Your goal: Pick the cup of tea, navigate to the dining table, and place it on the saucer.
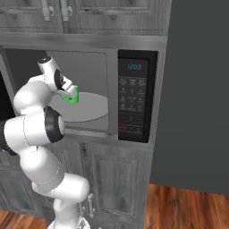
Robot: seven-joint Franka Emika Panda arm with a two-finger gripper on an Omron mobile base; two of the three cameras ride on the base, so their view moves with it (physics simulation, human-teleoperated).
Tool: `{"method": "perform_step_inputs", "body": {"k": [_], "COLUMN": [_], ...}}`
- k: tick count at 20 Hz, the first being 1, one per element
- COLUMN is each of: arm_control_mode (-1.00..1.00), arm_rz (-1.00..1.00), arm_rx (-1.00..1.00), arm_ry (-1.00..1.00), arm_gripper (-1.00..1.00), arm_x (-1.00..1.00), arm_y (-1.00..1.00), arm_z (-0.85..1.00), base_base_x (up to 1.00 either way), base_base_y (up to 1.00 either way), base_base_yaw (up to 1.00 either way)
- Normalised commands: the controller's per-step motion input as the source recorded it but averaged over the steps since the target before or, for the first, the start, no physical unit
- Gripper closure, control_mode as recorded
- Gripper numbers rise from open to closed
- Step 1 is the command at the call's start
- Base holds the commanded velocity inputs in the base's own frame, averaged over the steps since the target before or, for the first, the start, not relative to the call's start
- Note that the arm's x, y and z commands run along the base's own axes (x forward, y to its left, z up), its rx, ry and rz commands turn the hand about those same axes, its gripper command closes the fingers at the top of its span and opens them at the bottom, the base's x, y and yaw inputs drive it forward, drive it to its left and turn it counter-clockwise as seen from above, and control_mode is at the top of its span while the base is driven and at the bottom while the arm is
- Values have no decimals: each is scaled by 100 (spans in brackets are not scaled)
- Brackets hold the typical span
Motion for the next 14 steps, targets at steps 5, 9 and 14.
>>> {"method": "perform_step_inputs", "body": {"k": [5,9,14], "arm_control_mode": [-100,-100,-100], "arm_rz": [-3,0,-1], "arm_rx": [0,0,1], "arm_ry": [0,-3,-4], "arm_gripper": [100,100,100], "arm_x": [-6,-61,-100], "arm_y": [-20,-20,-2], "arm_z": [-28,-8,0], "base_base_x": [0,0,0], "base_base_y": [0,0,0], "base_base_yaw": [0,0,0]}}
